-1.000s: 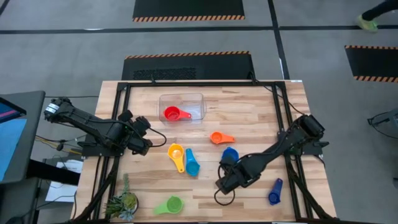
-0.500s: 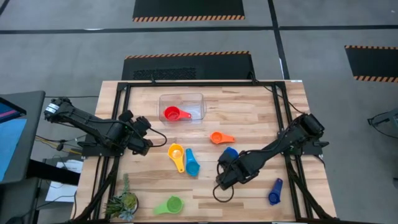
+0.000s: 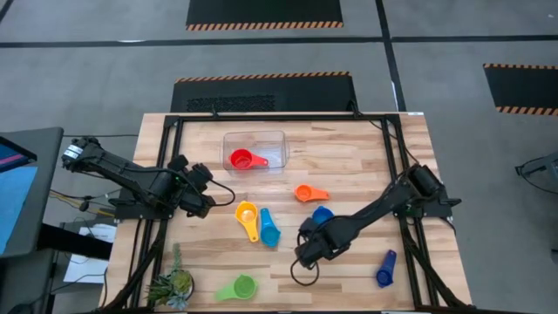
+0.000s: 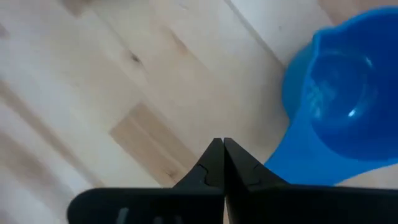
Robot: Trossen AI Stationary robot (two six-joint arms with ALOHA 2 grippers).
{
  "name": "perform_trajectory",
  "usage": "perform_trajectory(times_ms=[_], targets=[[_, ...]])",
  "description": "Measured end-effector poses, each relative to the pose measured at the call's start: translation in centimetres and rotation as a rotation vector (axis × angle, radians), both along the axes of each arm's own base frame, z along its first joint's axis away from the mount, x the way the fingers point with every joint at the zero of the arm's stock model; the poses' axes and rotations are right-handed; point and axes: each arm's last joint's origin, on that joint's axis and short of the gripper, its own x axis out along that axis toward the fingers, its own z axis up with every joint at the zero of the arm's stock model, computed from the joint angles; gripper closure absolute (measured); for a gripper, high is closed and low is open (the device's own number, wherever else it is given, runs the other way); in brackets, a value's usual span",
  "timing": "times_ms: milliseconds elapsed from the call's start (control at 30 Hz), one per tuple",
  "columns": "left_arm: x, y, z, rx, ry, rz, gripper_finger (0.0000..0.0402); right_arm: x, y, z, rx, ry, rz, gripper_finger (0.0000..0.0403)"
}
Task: Nest measuring cups in basket
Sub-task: Stack the blue measuring cup on top of the red measuring cup in the transparent bin
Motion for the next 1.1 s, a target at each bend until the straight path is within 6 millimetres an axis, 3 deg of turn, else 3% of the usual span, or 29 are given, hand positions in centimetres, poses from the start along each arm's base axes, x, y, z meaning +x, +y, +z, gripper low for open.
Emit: perform_trajectory(times_ms=[100,367,633,867,967,1100], targets=[[0.0,0.0,0.0,0.004,0.009,-0.013,0.0401,-0.1,0.0,-0.9,0.017,0.053,-0.051,0.0392],[0.0,0.0,0.0,0.009,0.004,-0.01,0.0401,-1.2,0.5,-0.9,0.007,0.129,-0.176,0.0393],[0.1,0.0,0.0,0.013,-0.01,-0.008,0.0401,-2.7,-0.2,-0.6,-0.096,0.241,-0.227,0.0387],[0.2,0.3,0.0,0.017,-0.009,0.006,0.0402,-2.7,-0.4,-0.5,-0.121,0.239,-0.234,0.0387],[0.2,0.5,0.0,0.018,-0.008,0.018,0.0401,-2.3,-0.1,0.7,-0.112,0.185,-0.214,0.0384],[0.3,0.7,0.0,0.018,-0.008,0.027,0.0401,-1.7,0.5,4.0,-0.163,0.044,-0.134,0.0384]])
